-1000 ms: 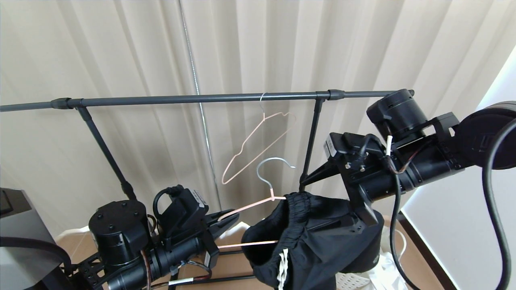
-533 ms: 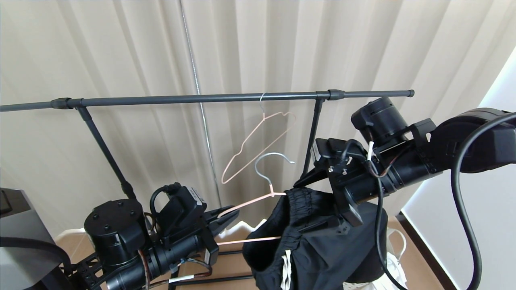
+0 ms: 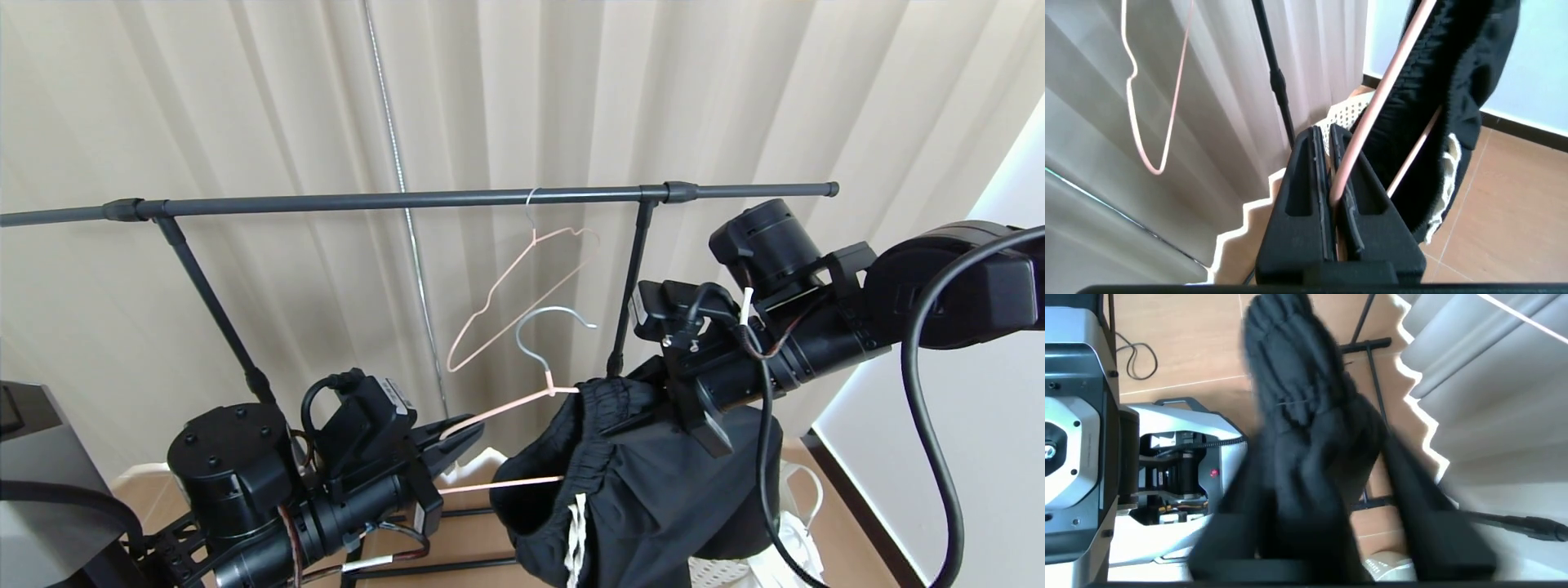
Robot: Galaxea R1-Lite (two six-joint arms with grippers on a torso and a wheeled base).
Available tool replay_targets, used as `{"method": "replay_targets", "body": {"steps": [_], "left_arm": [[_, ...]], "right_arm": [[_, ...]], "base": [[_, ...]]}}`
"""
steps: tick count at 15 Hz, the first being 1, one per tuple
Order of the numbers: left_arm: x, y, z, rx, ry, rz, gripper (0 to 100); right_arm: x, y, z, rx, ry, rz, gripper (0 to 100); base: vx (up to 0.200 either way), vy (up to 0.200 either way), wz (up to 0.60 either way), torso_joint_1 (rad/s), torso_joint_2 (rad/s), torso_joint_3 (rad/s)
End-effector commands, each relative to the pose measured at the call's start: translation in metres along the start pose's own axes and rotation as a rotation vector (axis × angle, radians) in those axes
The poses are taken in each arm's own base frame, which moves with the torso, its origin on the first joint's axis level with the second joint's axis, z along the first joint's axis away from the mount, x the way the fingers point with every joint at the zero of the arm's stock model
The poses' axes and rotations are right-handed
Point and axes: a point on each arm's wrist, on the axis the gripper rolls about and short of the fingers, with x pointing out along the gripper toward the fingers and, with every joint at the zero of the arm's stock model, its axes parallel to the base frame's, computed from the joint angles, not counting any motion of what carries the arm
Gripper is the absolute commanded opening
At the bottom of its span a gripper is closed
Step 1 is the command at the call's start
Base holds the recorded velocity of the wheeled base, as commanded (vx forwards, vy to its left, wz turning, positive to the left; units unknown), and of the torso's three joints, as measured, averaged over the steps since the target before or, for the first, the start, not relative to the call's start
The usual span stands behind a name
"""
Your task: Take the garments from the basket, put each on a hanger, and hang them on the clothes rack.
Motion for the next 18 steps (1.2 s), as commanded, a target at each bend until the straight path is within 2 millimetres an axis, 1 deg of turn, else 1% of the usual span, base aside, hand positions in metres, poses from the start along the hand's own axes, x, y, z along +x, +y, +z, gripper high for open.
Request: {"method": "replay_targets", "body": {"steps": [1, 11, 12, 17, 18], "left_arm": [[0.0003, 0.0, -0.0002, 0.0, -0.001, 0.001, 0], [0.0018, 0.0016, 0.0005, -0.007, -0.004, 0.011, 0], [0.0015, 0.0014, 0.0005, -0.005, -0.004, 0.01, 100], [-0.0006, 0.0026, 0.0, -0.003, -0.006, 0.005, 100], [-0.0019, 0.0067, -0.0006, -0.006, -0.004, 0.019, 100]], "right_arm": [[-0.0004, 0.0005, 0.0, -0.001, 0.0, 0.0, 0], [-0.0052, 0.0025, 0.0021, -0.005, -0.007, -0.008, 0], [-0.0062, 0.0031, 0.0025, -0.006, -0.008, -0.009, 0], [-0.0098, 0.0079, 0.0011, -0.001, -0.007, -0.007, 0], [-0.0104, 0.0087, -0.0018, 0.008, -0.002, -0.006, 0]], "base": [[0.0, 0.0, 0.0, 0.0, 0.0, 0.0], [0.0, 0.0, 0.0, 0.0, 0.0, 0.0], [0.0, 0.0, 0.0, 0.0, 0.0, 0.0], [0.0, 0.0, 0.0, 0.0, 0.0, 0.0], [0.0, 0.0, 0.0, 0.0, 0.0, 0.0]]}}
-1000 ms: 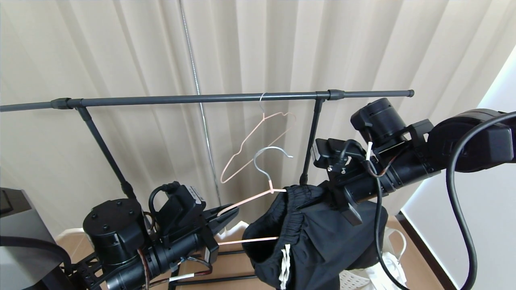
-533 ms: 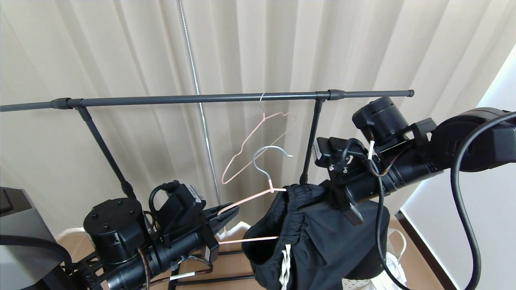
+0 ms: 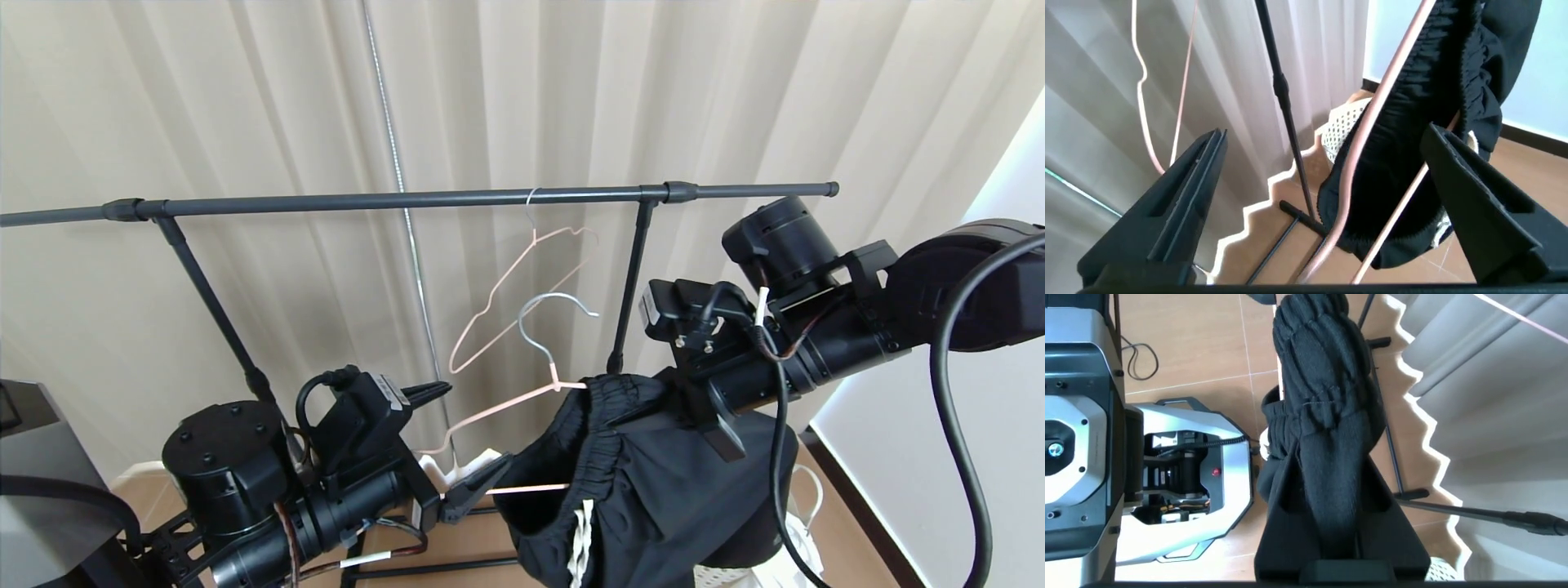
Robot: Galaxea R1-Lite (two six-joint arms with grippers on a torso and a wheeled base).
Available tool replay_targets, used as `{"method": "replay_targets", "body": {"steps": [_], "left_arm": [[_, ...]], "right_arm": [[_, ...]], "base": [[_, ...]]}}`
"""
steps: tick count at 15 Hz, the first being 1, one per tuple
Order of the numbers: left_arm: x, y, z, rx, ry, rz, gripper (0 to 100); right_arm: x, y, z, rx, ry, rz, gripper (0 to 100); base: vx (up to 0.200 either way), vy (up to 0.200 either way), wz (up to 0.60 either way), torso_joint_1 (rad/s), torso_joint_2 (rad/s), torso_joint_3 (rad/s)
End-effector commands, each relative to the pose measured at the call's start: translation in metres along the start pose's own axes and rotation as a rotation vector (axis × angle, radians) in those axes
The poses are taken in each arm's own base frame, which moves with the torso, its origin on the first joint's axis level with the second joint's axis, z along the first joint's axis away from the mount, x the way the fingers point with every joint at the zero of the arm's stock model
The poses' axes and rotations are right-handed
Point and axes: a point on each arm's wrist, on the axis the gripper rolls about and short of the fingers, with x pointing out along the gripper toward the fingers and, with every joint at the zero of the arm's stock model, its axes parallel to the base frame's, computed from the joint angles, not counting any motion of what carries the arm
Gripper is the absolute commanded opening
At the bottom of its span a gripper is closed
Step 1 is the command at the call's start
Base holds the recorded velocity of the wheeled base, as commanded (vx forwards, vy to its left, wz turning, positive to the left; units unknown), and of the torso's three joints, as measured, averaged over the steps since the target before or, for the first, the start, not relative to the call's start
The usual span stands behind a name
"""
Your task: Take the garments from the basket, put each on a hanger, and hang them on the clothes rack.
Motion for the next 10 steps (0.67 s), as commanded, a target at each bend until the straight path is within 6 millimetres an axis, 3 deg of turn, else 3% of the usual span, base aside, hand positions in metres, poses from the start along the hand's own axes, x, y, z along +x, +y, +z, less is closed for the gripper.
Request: {"method": "replay_targets", "body": {"steps": [1, 4, 6, 10], "left_arm": [[-0.001, 0.004, 0.0, -0.001, 0.0, 0.016, 100], [-0.019, 0.022, 0.007, -0.021, -0.072, -0.099, 100], [-0.022, 0.032, 0.014, -0.057, -0.103, -0.071, 100], [-0.043, 0.054, 0.033, -0.216, -0.189, -0.174, 100]], "right_arm": [[-0.003, 0.003, -0.001, 0.001, -0.001, -0.002, 0], [-0.012, 0.0, -0.005, 0.017, -0.005, -0.029, 0], [-0.017, 0.0, -0.004, 0.015, -0.01, -0.042, 0], [-0.031, 0.005, 0.001, -0.003, 0.034, -0.149, 0]], "base": [[0.0, 0.0, 0.0, 0.0, 0.0, 0.0], [0.0, 0.0, 0.0, 0.0, 0.0, 0.0], [0.0, 0.0, 0.0, 0.0, 0.0, 0.0], [0.0, 0.0, 0.0, 0.0, 0.0, 0.0]]}}
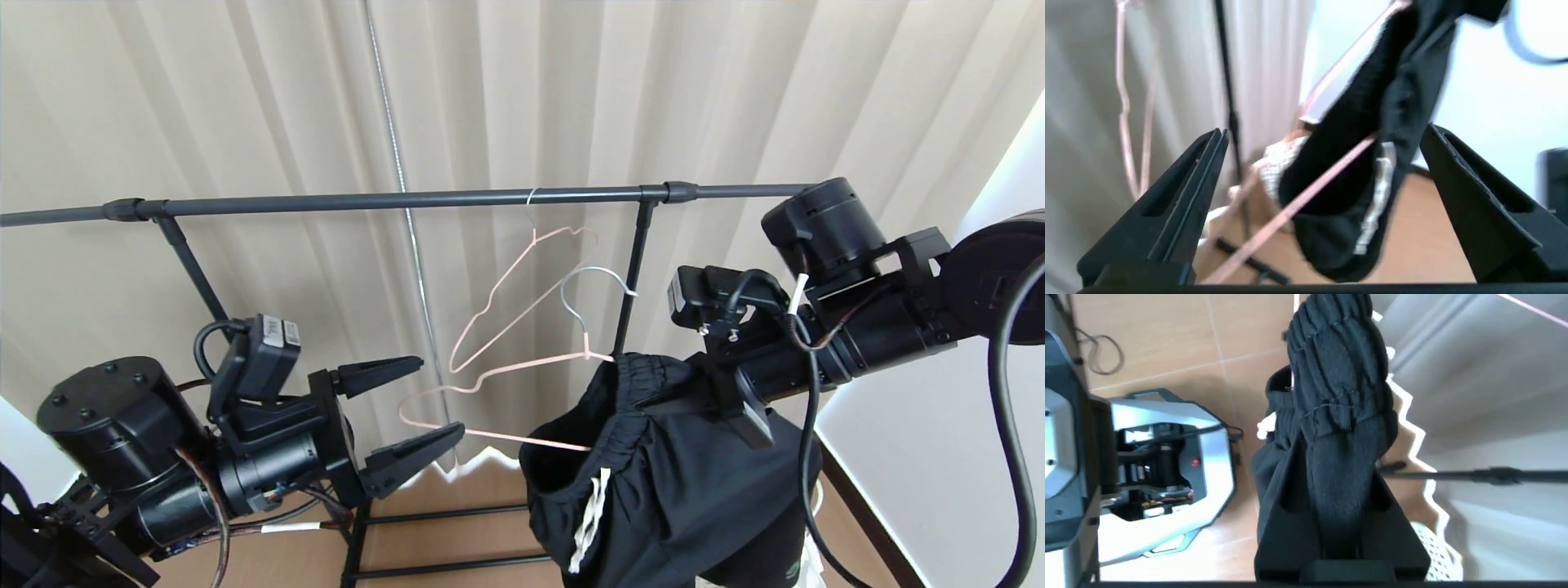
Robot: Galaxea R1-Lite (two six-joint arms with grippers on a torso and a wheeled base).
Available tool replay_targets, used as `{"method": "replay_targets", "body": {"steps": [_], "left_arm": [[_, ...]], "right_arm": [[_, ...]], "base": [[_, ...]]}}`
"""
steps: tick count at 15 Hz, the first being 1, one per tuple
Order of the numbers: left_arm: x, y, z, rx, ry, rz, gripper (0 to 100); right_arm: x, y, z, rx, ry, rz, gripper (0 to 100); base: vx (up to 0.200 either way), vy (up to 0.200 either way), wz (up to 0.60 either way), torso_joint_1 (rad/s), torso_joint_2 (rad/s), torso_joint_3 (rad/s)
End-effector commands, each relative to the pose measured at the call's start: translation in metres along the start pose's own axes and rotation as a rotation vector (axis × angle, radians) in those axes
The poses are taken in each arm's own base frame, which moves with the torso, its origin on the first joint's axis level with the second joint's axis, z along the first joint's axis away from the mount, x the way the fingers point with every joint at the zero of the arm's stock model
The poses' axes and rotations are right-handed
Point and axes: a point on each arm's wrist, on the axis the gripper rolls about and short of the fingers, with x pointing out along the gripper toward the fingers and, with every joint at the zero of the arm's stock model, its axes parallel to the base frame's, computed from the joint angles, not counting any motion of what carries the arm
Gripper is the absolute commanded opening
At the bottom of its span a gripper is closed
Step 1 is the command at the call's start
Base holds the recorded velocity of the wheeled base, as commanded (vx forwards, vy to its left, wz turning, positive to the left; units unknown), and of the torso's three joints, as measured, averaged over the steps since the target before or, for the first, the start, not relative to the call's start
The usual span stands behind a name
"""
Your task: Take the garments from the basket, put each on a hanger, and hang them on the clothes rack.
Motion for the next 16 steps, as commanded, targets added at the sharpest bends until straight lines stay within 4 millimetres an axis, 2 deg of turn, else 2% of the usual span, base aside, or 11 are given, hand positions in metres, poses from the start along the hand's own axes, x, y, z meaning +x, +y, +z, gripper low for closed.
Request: {"method": "replay_targets", "body": {"steps": [1, 3, 7, 10, 13, 14, 15, 16], "left_arm": [[-0.008, 0.006, 0.018, -0.016, -0.059, 0.021, 100], [-0.008, 0.014, 0.023, -0.059, -0.08, 0.039, 100], [-0.004, 0.011, 0.023, -0.107, -0.066, 0.015, 100], [0.006, 0.008, 0.025, -0.201, 0.041, -0.004, 100], [0.011, 0.004, 0.04, -0.294, 0.167, 0.003, 100], [0.02, 0.001, 0.041, -0.307, 0.249, 0.073, 100], [0.02, 0.001, 0.041, -0.305, 0.252, 0.076, 100], [0.032, -0.006, 0.038, -0.284, 0.309, 0.16, 100]], "right_arm": [[-0.013, 0.004, 0.006, -0.011, -0.017, -0.039, 0], [-0.023, 0.011, 0.012, -0.024, 0.004, -0.103, 0], [-0.032, 0.014, 0.014, -0.017, 0.071, -0.225, 0], [-0.032, 0.015, 0.016, -0.035, 0.119, -0.339, 0], [-0.025, 0.022, 0.021, -0.013, 0.083, -0.433, 0], [-0.02, 0.024, 0.02, -0.007, 0.095, -0.491, 0], [-0.02, 0.024, 0.019, -0.007, 0.097, -0.497, 0], [-0.016, 0.028, 0.02, -0.026, 0.077, -0.53, 0]], "base": [[0.0, 0.0, 0.0, 0.0, 0.0, 0.0], [0.0, 0.0, 0.0, 0.0, 0.0, 0.0], [0.0, 0.0, 0.0, 0.0, 0.0, 0.0], [0.0, 0.0, 0.0, 0.0, 0.0, 0.0], [0.0, 0.0, 0.0, 0.0, 0.0, 0.0], [0.0, 0.0, 0.0, 0.0, 0.0, 0.0], [0.0, 0.0, 0.0, 0.0, 0.0, 0.0], [0.0, 0.0, 0.0, 0.0, 0.0, 0.0]]}}
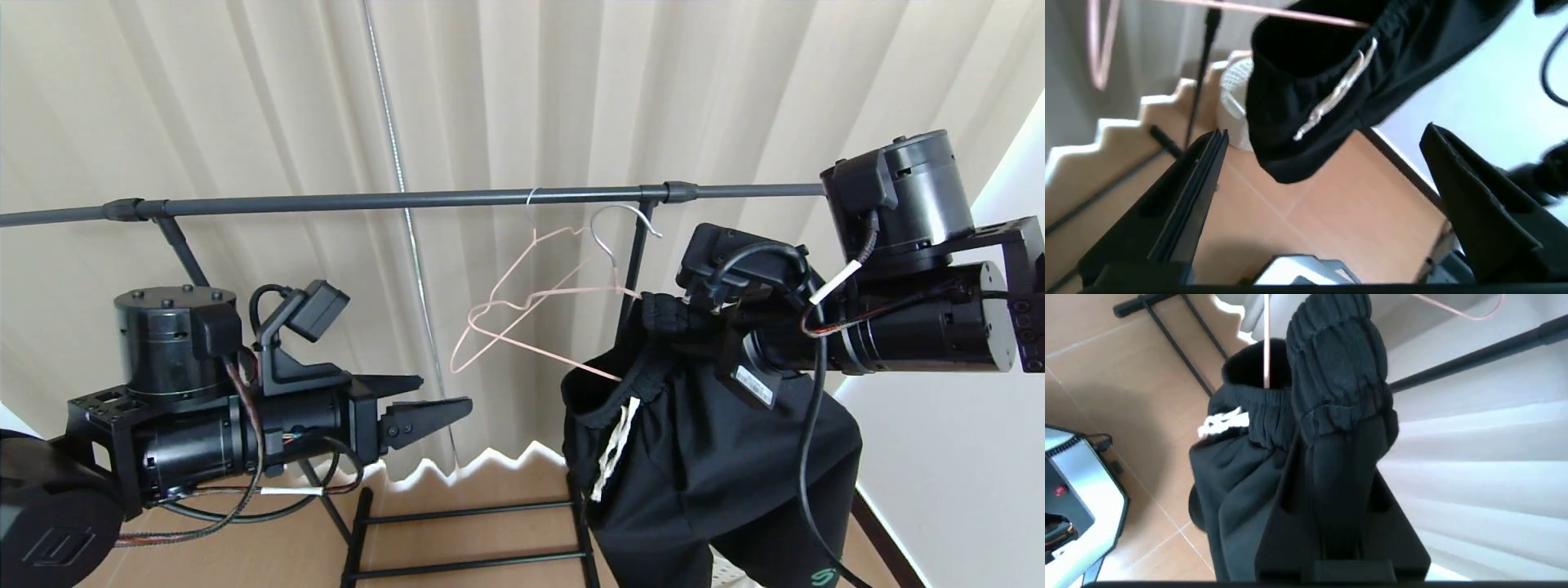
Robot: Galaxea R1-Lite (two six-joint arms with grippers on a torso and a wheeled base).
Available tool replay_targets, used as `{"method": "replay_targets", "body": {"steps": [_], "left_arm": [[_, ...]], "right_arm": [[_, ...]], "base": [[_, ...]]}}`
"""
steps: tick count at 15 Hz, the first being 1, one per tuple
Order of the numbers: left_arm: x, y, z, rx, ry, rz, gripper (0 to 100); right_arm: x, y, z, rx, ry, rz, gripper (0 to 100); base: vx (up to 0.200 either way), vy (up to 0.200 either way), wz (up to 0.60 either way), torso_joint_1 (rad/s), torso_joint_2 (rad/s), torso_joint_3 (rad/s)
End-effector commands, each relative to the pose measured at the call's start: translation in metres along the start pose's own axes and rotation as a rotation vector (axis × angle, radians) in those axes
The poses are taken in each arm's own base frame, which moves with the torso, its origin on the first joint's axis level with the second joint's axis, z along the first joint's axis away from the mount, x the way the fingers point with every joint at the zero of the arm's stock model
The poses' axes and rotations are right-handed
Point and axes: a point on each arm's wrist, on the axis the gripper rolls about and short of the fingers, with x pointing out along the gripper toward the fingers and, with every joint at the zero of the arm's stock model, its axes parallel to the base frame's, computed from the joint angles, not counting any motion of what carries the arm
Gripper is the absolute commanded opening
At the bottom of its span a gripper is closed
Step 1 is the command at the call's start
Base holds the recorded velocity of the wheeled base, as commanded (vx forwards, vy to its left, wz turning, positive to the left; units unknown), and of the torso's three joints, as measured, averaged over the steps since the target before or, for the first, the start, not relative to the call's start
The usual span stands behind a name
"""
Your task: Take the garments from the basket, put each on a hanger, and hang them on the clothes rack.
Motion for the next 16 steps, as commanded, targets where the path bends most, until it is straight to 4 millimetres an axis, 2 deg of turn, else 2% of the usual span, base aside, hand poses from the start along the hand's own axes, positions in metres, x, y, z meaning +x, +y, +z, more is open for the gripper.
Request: {"method": "replay_targets", "body": {"steps": [1, 3, 5, 8, 16], "left_arm": [[0.017, -0.017, 0.005, 0.041, 0.021, 0.05, 100], [0.044, -0.022, -0.01, 0.046, 0.078, 0.156, 100], [0.062, -0.024, -0.02, 0.057, 0.11, 0.245, 100], [0.072, -0.024, -0.021, 0.034, 0.108, 0.272, 100], [0.101, -0.021, -0.027, -0.05, 0.099, 0.356, 100]], "right_arm": [[0.0, 0.009, 0.001, -0.016, -0.033, -0.018, 0], [-0.003, 0.012, 0.004, -0.024, -0.092, -0.047, 0], [-0.01, 0.015, 0.007, -0.032, -0.117, -0.047, 0], [-0.023, 0.024, 0.01, -0.048, -0.155, -0.033, 0], [-0.041, 0.041, 0.01, -0.073, -0.199, 0.01, 0]], "base": [[0.0, 0.0, 0.0, 0.0, 0.0, 0.0], [0.0, 0.0, 0.0, 0.0, 0.0, 0.0], [0.0, 0.0, 0.0, 0.0, 0.0, 0.0], [0.0, 0.0, 0.0, 0.0, 0.0, 0.0], [0.0, 0.0, 0.0, 0.0, 0.0, 0.0]]}}
